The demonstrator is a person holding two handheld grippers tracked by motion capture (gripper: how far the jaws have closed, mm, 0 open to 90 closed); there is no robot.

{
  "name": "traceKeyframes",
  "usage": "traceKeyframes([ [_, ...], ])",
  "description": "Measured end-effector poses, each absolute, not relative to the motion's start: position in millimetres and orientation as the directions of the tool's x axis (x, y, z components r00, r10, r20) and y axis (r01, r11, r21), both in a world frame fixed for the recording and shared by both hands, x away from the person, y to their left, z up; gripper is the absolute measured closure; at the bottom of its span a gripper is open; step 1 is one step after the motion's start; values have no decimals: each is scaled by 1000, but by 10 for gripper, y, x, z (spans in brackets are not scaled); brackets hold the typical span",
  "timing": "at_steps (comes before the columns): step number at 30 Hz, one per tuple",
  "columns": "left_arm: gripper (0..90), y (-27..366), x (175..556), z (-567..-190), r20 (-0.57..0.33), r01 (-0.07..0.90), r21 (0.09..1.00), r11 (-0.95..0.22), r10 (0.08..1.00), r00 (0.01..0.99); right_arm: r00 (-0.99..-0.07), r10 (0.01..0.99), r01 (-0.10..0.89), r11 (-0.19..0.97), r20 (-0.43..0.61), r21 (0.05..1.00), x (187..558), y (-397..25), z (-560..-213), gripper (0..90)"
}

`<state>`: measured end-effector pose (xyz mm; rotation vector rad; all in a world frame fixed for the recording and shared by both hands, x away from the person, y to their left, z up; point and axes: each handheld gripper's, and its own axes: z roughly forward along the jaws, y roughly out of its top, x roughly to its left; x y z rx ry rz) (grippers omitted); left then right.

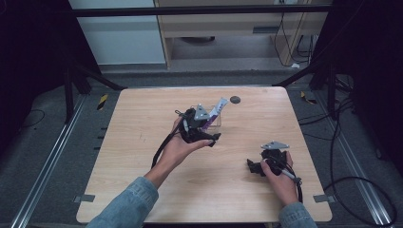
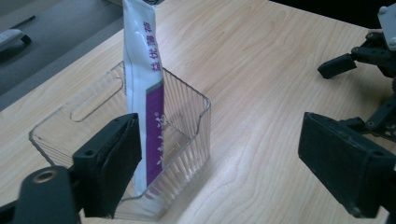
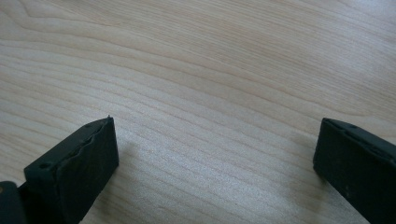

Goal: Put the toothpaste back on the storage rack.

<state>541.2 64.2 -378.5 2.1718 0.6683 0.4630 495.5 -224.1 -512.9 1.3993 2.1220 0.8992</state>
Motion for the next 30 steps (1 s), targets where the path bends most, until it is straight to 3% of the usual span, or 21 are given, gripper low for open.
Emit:
traceKeyframes([
  [16,61,849,5243,-3852,91,327,778,-537,611,786,-389,921,634,274,-8,723,4954,-2239,-5129,3],
  [30,50,1576,5064,-3915,48,398,783,-477,685,727,-386,922,636,271,-6,723,4953,-2236,-5127,4],
])
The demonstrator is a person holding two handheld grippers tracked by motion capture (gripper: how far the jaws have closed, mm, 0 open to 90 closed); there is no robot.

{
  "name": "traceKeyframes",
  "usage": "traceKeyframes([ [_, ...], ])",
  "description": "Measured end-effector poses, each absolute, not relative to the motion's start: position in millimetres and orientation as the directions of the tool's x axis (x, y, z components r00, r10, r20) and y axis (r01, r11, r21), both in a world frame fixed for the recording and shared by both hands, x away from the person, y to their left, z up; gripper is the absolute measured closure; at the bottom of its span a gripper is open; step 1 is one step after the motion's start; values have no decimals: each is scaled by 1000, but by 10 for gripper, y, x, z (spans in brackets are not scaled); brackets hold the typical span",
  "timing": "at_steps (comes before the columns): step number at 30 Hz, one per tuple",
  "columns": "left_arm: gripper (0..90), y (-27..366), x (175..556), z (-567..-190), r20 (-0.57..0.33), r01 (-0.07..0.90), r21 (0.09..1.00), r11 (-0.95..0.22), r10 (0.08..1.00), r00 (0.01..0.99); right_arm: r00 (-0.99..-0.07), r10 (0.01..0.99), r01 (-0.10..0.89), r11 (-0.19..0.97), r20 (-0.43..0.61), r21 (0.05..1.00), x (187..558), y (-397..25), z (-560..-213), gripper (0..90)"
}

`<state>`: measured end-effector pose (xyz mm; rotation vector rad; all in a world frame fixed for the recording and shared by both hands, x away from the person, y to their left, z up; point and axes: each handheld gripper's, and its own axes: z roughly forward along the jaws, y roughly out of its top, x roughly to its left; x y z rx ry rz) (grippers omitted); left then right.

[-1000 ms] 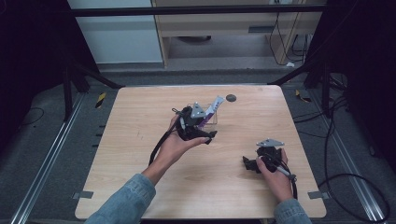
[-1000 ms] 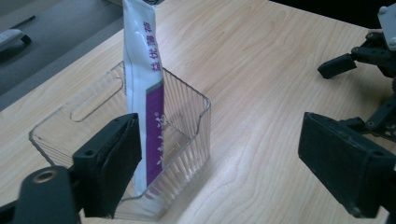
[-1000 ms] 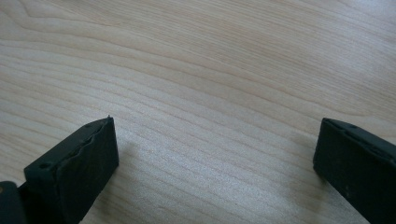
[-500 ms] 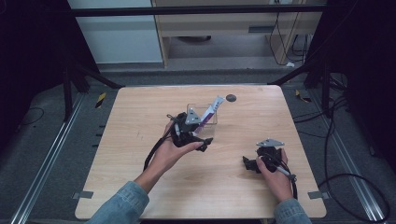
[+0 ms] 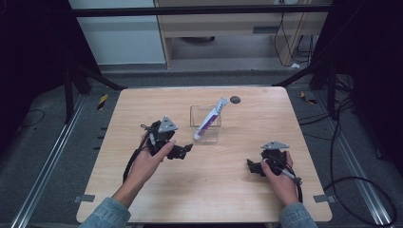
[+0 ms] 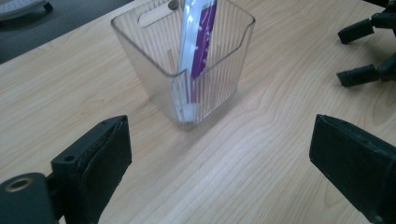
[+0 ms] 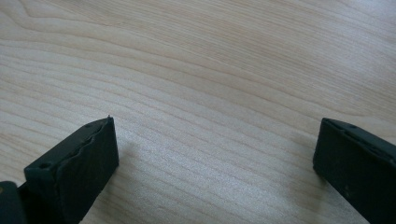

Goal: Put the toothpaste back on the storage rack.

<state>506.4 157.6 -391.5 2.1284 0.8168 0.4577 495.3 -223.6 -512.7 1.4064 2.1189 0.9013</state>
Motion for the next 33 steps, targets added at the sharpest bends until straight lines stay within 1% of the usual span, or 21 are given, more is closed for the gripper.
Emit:
traceKeyframes([
  [2,47,1686,5053,-3969,34,414,782,-466,695,718,-387,922,636,270,-5,723,4953,-2236,-5127,4],
  [6,50,1857,5060,-4102,44,443,765,-468,724,689,-389,921,633,274,-9,724,4954,-2239,-5129,4],
  [8,51,1915,5055,-4176,106,435,742,-510,730,675,-389,921,634,274,-8,724,4954,-2238,-5129,4],
  [9,55,1941,5055,-4213,112,438,732,-521,726,678,-388,921,634,274,-9,724,4954,-2238,-5129,4],
  [12,58,2038,5067,-4327,52,466,744,-480,736,675,-389,921,633,274,-8,724,4954,-2238,-5129,4],
  [16,62,2204,5122,-4481,39,506,733,-454,771,636,-386,922,636,270,-5,723,4953,-2236,-5127,4],
  [20,63,2407,5195,-4633,-3,562,718,-410,806,592,-388,921,634,274,-8,724,4954,-2238,-5129,4],
  [26,64,2683,5264,-4795,3,608,695,-384,847,532,-389,921,634,274,-9,723,4954,-2238,-5129,4],
  [33,63,2884,5295,-4883,17,616,691,-379,860,510,-389,921,634,273,-8,724,4954,-2238,-5129,4],
])
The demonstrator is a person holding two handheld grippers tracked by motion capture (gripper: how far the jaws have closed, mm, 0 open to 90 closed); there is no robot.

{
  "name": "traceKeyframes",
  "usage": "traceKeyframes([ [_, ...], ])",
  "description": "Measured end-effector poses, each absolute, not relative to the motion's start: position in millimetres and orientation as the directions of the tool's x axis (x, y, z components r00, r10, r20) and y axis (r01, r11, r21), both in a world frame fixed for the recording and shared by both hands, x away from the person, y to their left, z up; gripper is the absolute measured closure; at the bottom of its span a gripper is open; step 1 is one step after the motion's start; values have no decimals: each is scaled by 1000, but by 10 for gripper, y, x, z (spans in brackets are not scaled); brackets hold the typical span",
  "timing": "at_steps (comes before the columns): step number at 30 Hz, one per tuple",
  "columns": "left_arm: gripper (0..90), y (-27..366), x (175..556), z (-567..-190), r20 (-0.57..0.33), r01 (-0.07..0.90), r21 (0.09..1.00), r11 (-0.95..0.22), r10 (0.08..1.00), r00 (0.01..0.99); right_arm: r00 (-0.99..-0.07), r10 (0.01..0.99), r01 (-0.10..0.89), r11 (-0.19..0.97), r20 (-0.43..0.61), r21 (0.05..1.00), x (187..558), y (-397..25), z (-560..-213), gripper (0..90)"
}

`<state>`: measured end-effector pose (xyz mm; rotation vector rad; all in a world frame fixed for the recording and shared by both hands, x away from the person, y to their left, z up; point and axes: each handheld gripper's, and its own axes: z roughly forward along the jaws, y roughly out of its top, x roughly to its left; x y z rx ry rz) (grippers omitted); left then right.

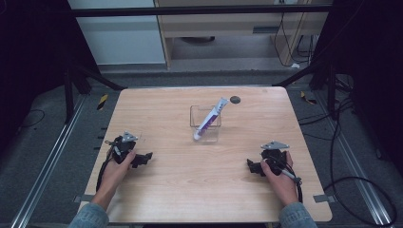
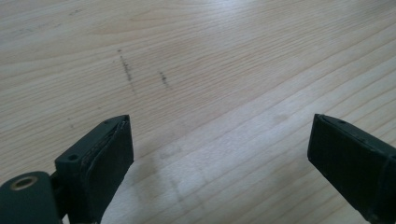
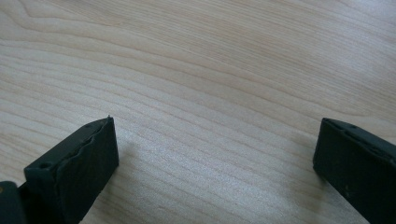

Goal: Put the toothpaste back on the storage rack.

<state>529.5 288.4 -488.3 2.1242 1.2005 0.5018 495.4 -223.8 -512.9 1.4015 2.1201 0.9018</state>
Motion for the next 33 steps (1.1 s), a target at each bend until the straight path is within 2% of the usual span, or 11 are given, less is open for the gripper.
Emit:
traceKeyframes([
  [7,63,2995,5331,-4929,40,596,708,-379,864,502,-388,921,634,274,-8,723,4954,-2238,-5129,4],
  [13,64,2939,5420,-5010,80,585,694,-419,853,516,-388,921,634,274,-8,723,4954,-2238,-5129,4],
  [25,62,2900,5584,-5066,13,596,727,-340,875,484,-389,921,634,274,-8,724,4954,-2238,-5129,4],
  [33,59,2898,5594,-5067,23,596,725,-345,877,479,-389,921,633,274,-9,724,4954,-2238,-5129,4],
])
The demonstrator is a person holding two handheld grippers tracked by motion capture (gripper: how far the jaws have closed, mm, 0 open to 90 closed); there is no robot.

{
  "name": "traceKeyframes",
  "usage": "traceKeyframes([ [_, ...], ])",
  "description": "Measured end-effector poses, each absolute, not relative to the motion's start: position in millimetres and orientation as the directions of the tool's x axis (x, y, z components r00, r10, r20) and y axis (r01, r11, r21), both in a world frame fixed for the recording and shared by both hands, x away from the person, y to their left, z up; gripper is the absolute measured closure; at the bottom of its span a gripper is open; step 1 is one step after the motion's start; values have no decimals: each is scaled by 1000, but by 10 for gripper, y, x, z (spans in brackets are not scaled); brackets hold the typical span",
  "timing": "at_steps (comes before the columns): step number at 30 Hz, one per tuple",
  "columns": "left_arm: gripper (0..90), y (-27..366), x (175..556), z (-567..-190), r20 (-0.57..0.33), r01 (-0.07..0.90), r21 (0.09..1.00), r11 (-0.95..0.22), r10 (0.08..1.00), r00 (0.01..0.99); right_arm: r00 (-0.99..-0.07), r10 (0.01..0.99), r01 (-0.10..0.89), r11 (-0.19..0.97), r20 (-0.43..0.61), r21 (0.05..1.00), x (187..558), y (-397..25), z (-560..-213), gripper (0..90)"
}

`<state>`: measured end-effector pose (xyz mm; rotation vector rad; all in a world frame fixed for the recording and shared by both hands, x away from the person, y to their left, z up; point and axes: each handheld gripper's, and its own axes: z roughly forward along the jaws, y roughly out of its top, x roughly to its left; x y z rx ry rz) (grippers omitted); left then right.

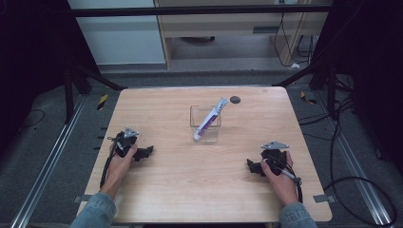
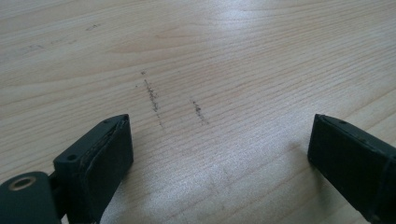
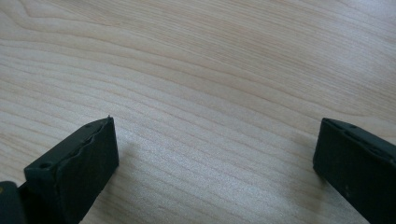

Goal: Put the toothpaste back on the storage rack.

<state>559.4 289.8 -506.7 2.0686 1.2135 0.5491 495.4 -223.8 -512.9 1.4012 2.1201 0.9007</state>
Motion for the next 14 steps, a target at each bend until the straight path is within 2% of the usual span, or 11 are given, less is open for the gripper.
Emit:
traceKeyframes([
  [14,0,2888,5598,-5075,24,611,714,-342,884,466,-386,922,635,271,-6,723,4952,-2235,-5128,5],
])
